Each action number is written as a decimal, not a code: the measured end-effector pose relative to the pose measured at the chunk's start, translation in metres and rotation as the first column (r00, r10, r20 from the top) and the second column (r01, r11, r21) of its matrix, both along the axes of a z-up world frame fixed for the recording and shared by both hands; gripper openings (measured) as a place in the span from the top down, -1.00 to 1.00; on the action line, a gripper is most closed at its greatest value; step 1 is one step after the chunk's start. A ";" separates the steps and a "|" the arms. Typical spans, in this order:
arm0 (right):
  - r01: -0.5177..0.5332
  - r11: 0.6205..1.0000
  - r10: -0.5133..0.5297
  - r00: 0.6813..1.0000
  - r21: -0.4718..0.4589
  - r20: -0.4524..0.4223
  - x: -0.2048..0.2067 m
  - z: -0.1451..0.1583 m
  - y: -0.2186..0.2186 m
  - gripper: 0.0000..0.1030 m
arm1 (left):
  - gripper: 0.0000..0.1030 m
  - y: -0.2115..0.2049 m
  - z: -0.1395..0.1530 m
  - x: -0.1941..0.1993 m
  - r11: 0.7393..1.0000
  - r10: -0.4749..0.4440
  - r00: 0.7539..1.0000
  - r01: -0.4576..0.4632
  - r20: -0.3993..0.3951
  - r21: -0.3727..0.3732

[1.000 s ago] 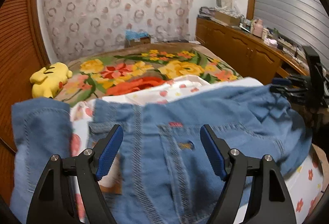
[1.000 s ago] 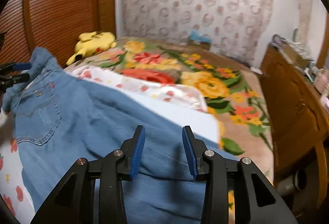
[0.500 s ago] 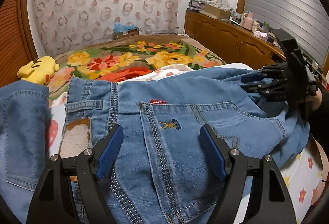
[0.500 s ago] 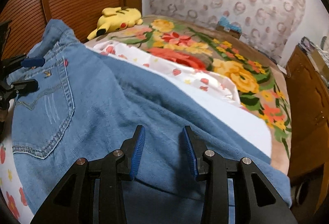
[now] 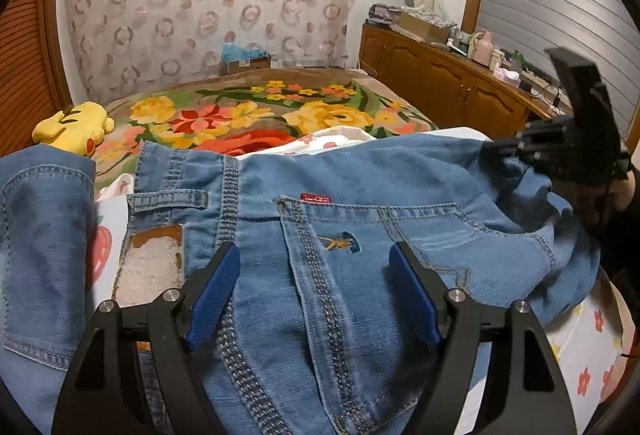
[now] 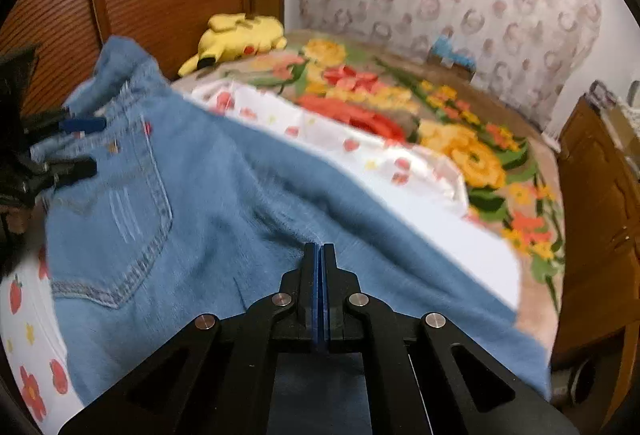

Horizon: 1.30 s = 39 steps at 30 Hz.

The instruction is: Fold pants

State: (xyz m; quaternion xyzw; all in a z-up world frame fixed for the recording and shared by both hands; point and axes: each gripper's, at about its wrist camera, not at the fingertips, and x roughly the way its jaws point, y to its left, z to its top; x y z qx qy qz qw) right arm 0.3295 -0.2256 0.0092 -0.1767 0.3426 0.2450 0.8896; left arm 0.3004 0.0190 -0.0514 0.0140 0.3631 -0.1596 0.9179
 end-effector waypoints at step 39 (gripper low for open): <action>0.264 0.951 -0.288 0.946 0.162 0.150 -0.089 -0.003 -0.074 0.77 | -0.51 0.008 0.026 -0.033 0.997 0.057 0.997 -0.060 0.061 0.054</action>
